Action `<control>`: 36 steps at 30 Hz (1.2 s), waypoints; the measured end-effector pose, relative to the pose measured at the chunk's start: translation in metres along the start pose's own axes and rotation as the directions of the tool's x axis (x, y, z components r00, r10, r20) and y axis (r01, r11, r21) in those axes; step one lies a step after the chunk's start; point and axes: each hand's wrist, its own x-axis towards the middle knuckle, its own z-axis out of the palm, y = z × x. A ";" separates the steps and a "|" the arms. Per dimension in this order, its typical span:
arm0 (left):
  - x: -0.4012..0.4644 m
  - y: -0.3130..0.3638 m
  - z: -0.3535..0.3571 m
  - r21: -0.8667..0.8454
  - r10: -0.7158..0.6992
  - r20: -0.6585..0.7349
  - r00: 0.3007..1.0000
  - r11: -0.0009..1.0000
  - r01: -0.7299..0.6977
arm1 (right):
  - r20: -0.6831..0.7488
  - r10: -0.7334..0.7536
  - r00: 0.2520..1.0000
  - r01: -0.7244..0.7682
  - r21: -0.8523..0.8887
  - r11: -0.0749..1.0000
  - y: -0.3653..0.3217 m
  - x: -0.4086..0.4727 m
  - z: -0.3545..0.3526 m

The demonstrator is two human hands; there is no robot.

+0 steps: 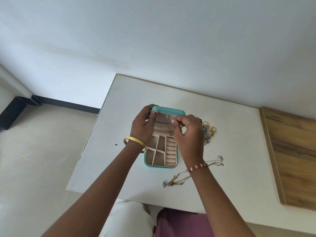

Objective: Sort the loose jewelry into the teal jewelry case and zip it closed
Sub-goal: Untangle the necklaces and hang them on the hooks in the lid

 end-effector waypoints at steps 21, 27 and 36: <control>0.003 -0.010 0.004 -0.028 -0.070 -0.105 0.992 0.997 0.068 | -0.192 -0.147 0.970 0.040 -0.470 0.882 0.007 0.015 0.022; 0.002 -0.009 0.005 -0.001 -0.048 -0.108 0.993 0.999 0.048 | -0.257 0.180 0.949 -0.243 -0.235 0.941 0.002 0.016 0.030; 0.000 -0.009 0.005 -0.004 -0.042 -0.106 0.994 0.999 0.042 | -0.217 0.098 0.971 -0.184 -0.423 0.888 -0.002 0.014 0.024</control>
